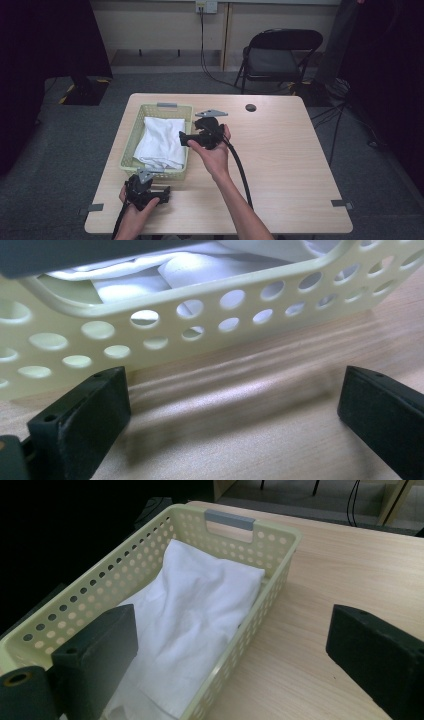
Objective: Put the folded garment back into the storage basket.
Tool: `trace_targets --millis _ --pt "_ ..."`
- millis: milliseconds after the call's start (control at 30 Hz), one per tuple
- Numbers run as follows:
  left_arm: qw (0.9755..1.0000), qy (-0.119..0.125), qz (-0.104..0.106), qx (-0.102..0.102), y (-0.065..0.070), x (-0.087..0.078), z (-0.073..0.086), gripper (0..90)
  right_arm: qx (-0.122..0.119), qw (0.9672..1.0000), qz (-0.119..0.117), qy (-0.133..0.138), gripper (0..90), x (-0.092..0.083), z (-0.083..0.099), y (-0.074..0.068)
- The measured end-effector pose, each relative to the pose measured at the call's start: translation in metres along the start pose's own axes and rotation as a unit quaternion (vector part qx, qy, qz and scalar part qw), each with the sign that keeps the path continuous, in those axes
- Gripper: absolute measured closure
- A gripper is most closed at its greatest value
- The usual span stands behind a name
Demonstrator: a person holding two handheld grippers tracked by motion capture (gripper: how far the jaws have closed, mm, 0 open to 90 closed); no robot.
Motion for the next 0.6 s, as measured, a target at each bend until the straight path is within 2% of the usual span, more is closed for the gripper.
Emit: trace_targets --millis 333,500,600 --pt "1.0000 -0.001 -0.001 0.000 0.000 0.000 0.000 0.0 0.001 0.9998 0.014 0.012 5.6 -0.021 0.002 0.017" --pt "1.0000 -0.001 -0.001 0.001 0.000 0.000 0.000 0.0 0.003 0.9996 0.022 0.016 5.2 -0.031 0.004 0.030" --pt "1.0000 -0.001 -0.001 0.001 0.000 0.000 0.000 0.0 0.005 0.9992 0.034 0.021 5.2 -0.038 0.008 0.042"
Point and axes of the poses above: each handheld gripper's, and its own axes: x roughly forward along the jaws, z roughly out of its underside, y roughly to its right, the point moved 8 cm from there along x, roughly forward along the jaws, and after that the axes turned 7 degrees about z, right-handed, at the moved point
